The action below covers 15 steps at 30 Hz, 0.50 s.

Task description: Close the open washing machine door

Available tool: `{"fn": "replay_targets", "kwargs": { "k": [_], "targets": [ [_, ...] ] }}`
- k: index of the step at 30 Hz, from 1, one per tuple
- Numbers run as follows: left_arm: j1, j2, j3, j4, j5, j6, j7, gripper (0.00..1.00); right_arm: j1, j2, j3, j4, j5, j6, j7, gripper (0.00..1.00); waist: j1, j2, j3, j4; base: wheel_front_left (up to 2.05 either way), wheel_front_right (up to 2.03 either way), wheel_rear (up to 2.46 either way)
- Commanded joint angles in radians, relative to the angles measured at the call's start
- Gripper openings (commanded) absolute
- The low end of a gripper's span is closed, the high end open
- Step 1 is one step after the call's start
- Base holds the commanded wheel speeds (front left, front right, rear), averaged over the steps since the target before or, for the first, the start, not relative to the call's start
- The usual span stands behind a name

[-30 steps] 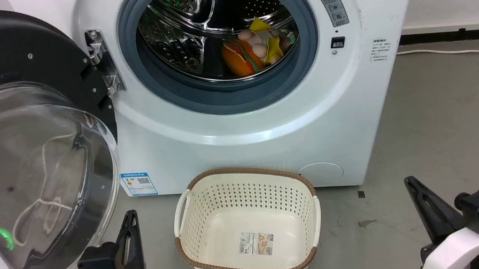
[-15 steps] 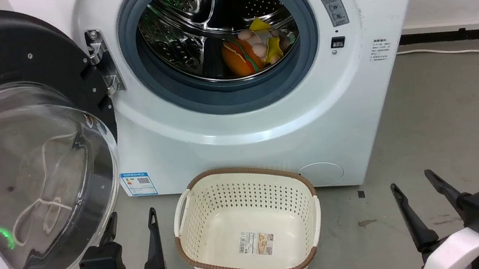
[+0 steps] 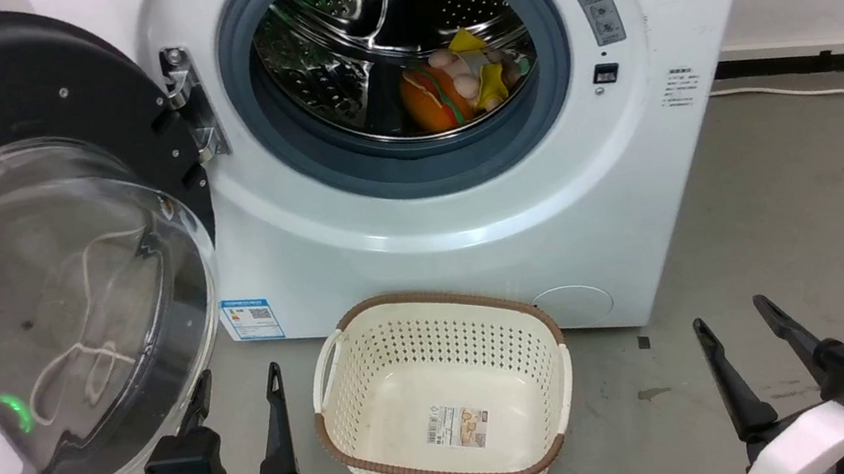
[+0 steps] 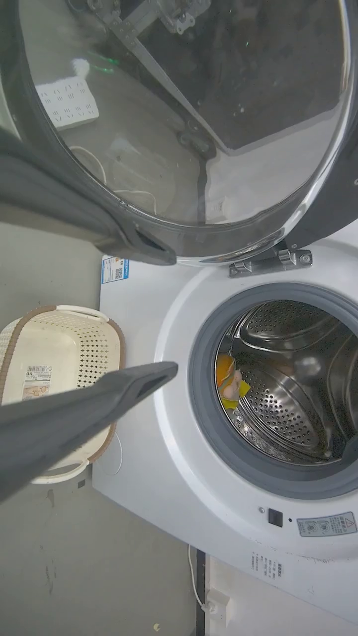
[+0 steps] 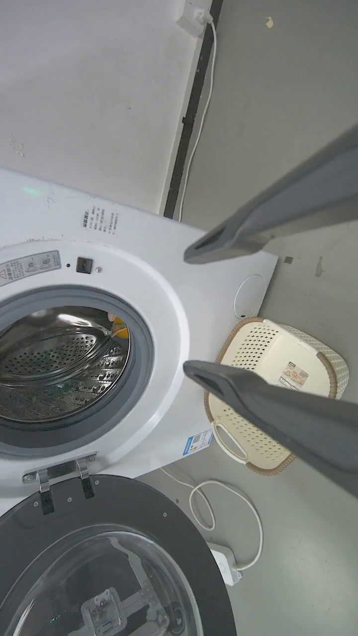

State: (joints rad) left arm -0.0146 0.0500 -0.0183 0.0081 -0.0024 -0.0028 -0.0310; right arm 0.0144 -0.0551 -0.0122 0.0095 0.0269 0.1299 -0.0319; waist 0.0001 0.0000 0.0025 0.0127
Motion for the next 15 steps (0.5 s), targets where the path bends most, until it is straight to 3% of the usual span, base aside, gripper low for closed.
{"fn": "replay_targets", "kwargs": {
  "k": [1, 15],
  "targets": [
    [-0.001, 0.000, -0.003, 0.003, -0.004, 0.002, -0.012, 1.00, 0.004, 0.001, 0.001, 0.004, 0.017, 0.000, -0.008, 1.00, 0.0000, 0.0000, 0.000, 0.005, 0.00, 0.00, 0.00],
    [0.008, 0.003, -0.009, 0.010, -0.010, 0.002, -0.041, 1.00, 0.014, -0.007, 0.014, 0.007, 0.011, 0.000, -0.035, 1.00, 0.0000, 0.0000, -0.008, 0.097, 0.00, 0.00, 0.00]
  ]
}}
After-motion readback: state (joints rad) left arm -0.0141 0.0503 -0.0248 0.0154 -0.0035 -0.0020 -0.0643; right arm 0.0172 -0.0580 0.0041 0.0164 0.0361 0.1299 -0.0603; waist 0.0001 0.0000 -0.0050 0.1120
